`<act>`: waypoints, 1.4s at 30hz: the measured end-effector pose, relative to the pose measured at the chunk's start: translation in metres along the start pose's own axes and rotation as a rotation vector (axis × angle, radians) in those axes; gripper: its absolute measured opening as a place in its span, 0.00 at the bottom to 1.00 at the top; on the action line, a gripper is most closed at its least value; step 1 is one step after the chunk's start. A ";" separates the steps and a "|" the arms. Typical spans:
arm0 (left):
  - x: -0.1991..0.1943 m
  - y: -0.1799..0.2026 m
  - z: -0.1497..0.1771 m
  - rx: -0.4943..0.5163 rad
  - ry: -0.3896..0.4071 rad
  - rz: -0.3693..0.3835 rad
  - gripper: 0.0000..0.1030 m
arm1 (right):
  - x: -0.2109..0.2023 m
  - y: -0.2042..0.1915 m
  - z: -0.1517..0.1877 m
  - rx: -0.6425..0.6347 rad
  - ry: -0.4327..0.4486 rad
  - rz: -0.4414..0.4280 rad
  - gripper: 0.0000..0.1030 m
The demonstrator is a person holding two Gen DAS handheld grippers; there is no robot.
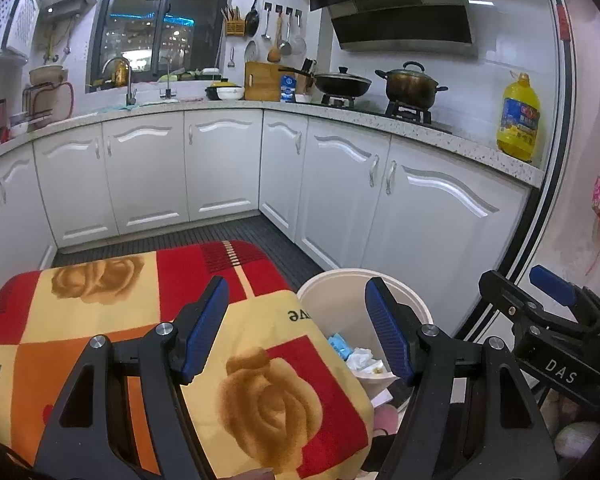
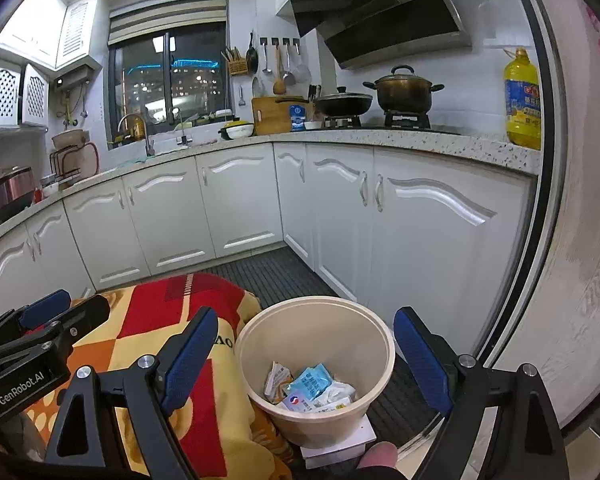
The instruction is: Collect trash
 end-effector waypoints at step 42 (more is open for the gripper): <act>-0.003 -0.010 0.002 0.004 0.000 -0.016 0.68 | -0.001 -0.013 0.000 -0.023 -0.011 -0.022 0.86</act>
Point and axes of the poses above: each gripper's, at about its wrist camera, not at the fingertips, and x roughly the way its jaws point, y to its right, z to its underside, the point moved 7 cm from there along x, roughly the way its jaws point, and after that the axes turned 3 degrees about z, right-handed, at the moved point
